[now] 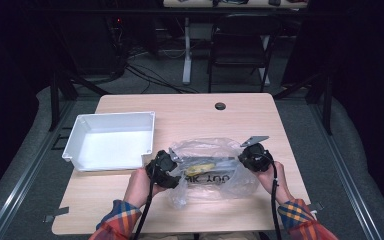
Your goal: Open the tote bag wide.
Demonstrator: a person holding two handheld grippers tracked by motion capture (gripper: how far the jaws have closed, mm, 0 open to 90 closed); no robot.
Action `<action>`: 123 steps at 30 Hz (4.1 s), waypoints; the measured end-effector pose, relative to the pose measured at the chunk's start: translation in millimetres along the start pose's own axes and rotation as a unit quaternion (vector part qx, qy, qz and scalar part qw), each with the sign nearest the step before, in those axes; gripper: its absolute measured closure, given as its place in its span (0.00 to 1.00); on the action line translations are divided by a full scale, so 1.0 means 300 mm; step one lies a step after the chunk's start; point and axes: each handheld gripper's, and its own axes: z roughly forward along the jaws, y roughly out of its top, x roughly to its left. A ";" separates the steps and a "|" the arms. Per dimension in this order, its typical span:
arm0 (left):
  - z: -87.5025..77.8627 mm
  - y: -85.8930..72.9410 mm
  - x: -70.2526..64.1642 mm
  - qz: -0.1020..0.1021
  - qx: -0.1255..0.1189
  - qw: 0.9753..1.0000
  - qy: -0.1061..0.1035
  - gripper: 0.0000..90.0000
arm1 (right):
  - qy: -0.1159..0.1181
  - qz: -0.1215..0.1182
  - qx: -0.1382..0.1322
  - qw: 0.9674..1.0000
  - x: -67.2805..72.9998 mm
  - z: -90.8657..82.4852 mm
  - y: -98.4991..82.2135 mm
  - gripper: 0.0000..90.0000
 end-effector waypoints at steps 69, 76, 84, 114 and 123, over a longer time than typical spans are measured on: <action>0.058 0.026 0.097 -0.040 -0.037 0.995 0.090 0.86 | 0.041 -0.062 0.067 0.995 0.022 -0.078 -0.022 0.98; 0.083 0.037 0.099 -0.034 -0.027 0.993 0.107 0.87 | -0.032 -0.065 0.046 0.996 0.005 -0.024 0.016 0.99; 0.132 0.050 0.098 -0.027 -0.009 0.992 0.122 0.87 | -0.054 -0.050 0.057 0.996 -0.028 0.074 0.013 0.99; 0.156 -0.009 0.084 -0.035 0.041 0.998 0.016 0.91 | 0.013 -0.034 0.022 0.999 -0.050 -0.123 0.008 0.51; 0.154 -0.012 0.086 -0.040 0.039 0.998 0.005 0.89 | 0.047 -0.089 0.003 0.995 0.070 -0.167 -0.008 0.60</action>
